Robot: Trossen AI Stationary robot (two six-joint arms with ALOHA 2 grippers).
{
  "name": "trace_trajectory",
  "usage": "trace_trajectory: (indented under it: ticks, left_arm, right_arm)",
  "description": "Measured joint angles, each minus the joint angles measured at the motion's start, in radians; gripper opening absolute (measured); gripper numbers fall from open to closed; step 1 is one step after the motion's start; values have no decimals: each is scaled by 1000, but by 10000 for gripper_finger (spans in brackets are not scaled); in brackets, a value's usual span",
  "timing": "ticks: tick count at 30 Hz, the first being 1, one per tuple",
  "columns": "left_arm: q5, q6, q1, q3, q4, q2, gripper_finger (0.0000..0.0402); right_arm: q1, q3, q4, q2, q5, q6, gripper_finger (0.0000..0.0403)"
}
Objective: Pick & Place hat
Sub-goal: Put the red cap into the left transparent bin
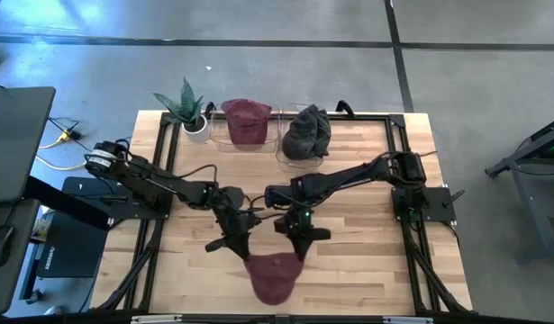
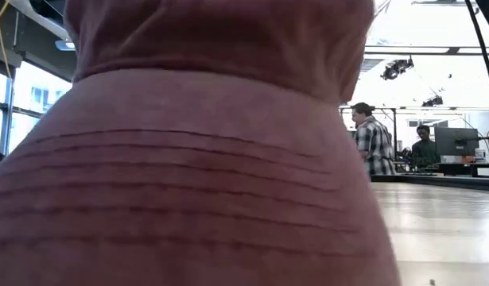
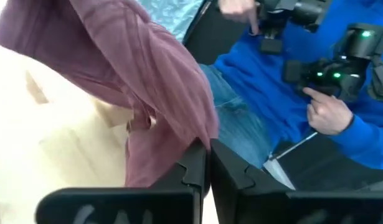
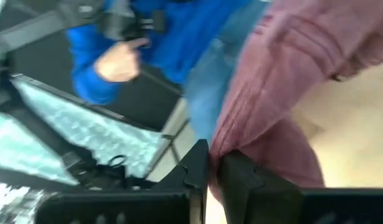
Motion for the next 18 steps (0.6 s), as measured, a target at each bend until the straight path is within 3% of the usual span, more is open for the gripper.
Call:
trace_trajectory:
  ticks: [5,12,18]
  left_arm:
    - [-19,3,-1,-1,9,0,17]
    - [-26,-12,0,0,64,-17,4]
    - [-29,-23,0,0,110,-17,1]
  right_arm:
    - [25,0,-2,-4,-76,-26,25]
    - [32,-1,6,-88,107,13,5]
    - [79,-1,44,-114,252,206,33]
